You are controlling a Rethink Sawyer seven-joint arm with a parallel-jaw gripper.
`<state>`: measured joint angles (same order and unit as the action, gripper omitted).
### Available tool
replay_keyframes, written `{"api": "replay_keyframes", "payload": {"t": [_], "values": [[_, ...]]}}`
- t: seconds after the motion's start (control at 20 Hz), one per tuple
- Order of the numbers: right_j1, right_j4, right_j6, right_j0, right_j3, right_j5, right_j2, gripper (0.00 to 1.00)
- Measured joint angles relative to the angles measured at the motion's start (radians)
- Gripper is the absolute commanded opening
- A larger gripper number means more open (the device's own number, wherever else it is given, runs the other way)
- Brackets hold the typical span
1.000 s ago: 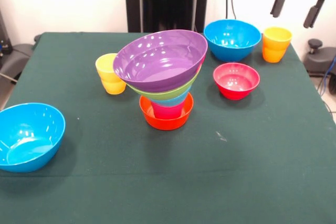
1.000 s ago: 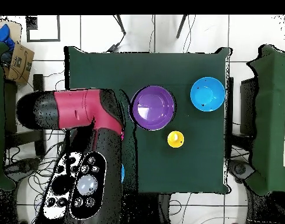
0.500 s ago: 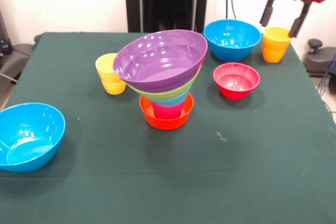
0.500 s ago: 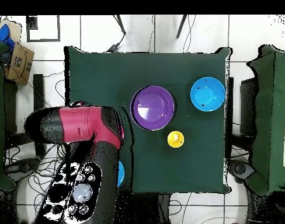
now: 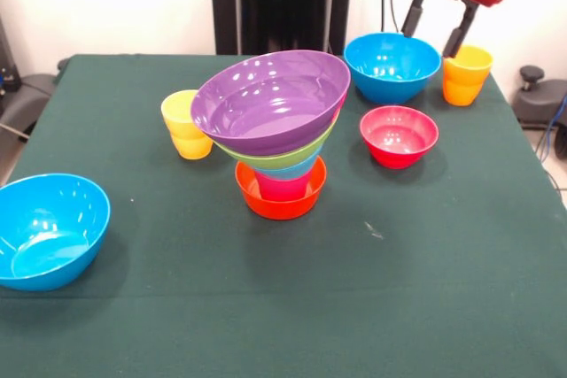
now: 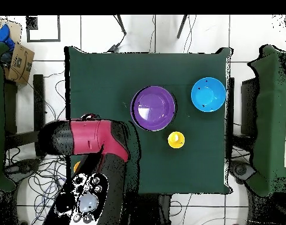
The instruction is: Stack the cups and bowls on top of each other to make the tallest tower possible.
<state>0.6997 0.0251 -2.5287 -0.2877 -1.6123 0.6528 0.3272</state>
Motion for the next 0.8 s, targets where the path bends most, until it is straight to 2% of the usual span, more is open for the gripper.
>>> {"api": "replay_keyframes", "payload": {"t": [0.45,0.8], "values": [[0.029,0.000,0.000,-0.064,-0.086,0.000,0.018,1.00],[0.090,0.008,0.000,-0.052,-0.134,-0.006,0.017,1.00]]}}
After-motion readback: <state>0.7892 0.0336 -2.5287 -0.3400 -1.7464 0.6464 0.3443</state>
